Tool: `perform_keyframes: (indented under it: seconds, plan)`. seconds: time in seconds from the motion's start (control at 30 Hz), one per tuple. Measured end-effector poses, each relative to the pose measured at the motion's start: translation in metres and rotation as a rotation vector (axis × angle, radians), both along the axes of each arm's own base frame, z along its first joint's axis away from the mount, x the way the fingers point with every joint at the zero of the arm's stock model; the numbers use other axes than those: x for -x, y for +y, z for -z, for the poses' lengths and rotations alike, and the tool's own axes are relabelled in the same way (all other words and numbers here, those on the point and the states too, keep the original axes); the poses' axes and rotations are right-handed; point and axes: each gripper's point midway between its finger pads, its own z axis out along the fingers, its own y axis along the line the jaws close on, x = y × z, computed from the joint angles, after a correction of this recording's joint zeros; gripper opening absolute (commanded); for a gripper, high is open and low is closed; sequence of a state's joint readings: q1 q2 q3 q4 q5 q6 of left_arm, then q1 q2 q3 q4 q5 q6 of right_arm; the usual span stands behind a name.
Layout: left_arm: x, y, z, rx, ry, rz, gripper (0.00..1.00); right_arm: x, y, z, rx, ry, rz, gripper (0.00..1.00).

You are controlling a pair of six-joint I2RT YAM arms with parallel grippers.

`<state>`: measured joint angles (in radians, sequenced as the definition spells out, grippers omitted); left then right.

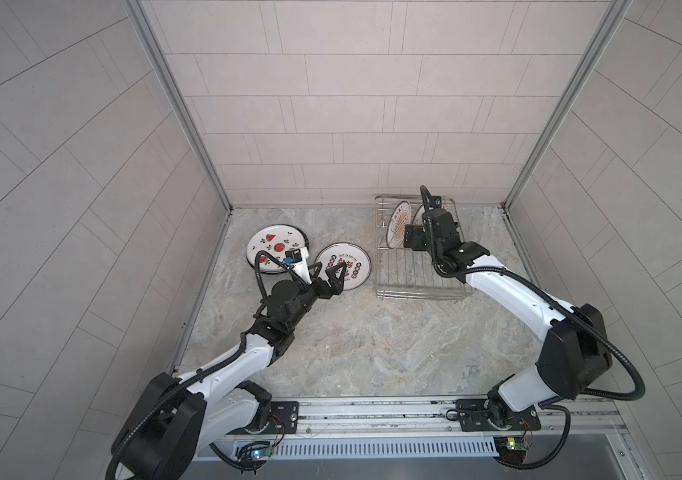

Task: Unload the plates from the dish rack
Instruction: 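Move the right gripper down onto the orange sunburst plate in the rack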

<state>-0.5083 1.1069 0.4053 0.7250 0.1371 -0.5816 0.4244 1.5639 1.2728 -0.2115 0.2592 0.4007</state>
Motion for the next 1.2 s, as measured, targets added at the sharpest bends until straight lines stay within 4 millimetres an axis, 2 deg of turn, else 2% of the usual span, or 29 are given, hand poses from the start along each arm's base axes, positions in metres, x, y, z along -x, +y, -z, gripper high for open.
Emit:
perform_keyframes:
  seconds: [0.13,0.27,0.5,0.6,0.77,0.9,1.07,1.2]
  plan:
    - [-0.001,-0.013,-0.006,-0.015,-0.018,0.031,1.0,-0.012,0.0,0.013,0.01,0.03,0.013,0.93]
    - [-0.003,-0.019,-0.007,-0.019,-0.02,0.048,1.0,-0.023,0.005,0.017,0.013,0.041,0.014,0.87]
    - [-0.005,-0.026,0.007,-0.031,0.005,0.07,1.0,-0.046,0.011,0.025,0.022,0.062,0.039,0.71]
    - [-0.005,-0.028,0.005,-0.021,0.001,0.079,1.0,-0.05,0.011,0.032,0.034,0.078,0.052,0.6]
    - [-0.004,-0.029,0.002,-0.014,-0.012,0.082,1.0,-0.053,0.011,0.04,0.048,0.1,0.06,0.48]
    - [-0.004,-0.03,0.002,-0.014,-0.012,0.083,1.0,-0.057,0.011,0.043,0.046,0.108,0.064,0.33]
    - [-0.003,-0.031,0.002,-0.015,-0.013,0.085,1.0,-0.067,0.015,0.043,0.045,0.108,0.065,0.28]
    - [-0.003,-0.031,0.002,-0.014,-0.012,0.084,1.0,-0.077,0.016,0.051,0.045,0.123,0.075,0.22]
